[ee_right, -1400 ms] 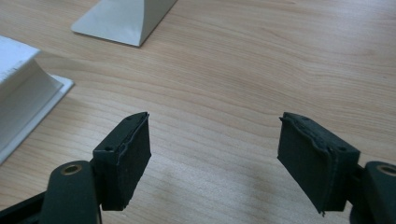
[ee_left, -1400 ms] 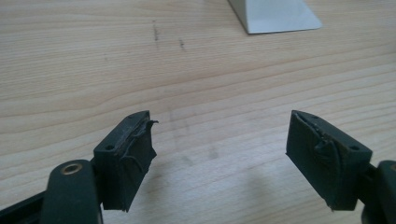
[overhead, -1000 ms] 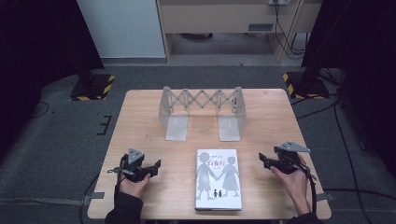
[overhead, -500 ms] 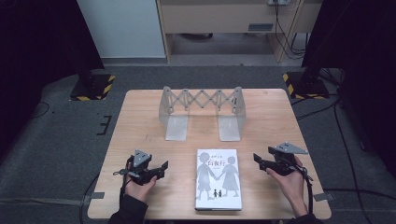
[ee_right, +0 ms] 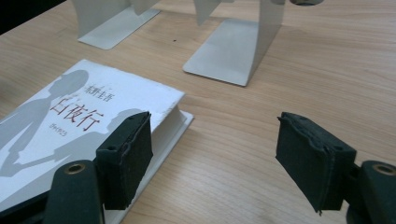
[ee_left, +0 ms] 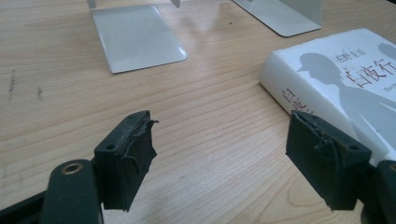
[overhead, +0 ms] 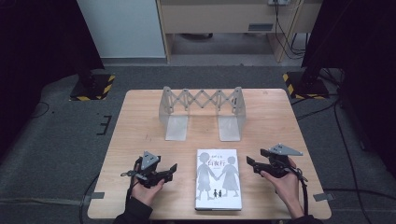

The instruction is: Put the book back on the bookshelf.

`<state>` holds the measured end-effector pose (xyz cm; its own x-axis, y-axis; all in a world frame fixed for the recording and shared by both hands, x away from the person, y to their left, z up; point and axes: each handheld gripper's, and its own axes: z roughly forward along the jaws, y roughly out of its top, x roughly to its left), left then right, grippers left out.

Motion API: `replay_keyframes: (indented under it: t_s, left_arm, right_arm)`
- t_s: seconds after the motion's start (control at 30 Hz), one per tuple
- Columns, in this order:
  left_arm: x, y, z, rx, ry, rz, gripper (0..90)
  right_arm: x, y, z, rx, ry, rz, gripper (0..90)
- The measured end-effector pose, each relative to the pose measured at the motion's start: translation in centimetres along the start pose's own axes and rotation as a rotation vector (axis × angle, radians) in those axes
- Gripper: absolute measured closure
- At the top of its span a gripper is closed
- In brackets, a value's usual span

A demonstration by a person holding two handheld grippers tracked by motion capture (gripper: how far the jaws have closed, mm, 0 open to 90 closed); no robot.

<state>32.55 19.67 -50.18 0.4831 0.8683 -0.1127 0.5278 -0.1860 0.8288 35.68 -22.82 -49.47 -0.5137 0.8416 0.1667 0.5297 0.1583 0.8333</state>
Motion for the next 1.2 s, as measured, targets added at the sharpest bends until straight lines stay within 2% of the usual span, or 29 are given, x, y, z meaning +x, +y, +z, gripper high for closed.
replay_keyframes:
  t_s: [0.2, 0.63, 0.8, 1.2]
  left_arm:
    - [-0.9, 0.1, 0.3, 0.001, -0.025, 0.018, 22.7]
    - [-2.1, 0.2, 0.7, 0.004, -0.066, 0.030, 23.5]
    - [-2.7, 0.2, 0.9, 0.001, -0.090, 0.036, 23.7]
    - [-4.5, 0.1, 1.7, 0.024, -0.134, 0.078, 23.6]
  right_arm:
    - [0.9, -0.1, 0.4, 0.002, 0.030, 0.002, 27.1]
    - [1.8, -0.6, 0.8, 0.009, 0.063, 0.002, 27.2]
    - [2.4, -1.0, 1.2, 0.022, 0.092, 0.000, 27.2]
    - [3.4, -1.6, 1.8, 0.043, 0.133, 0.002, 26.9]
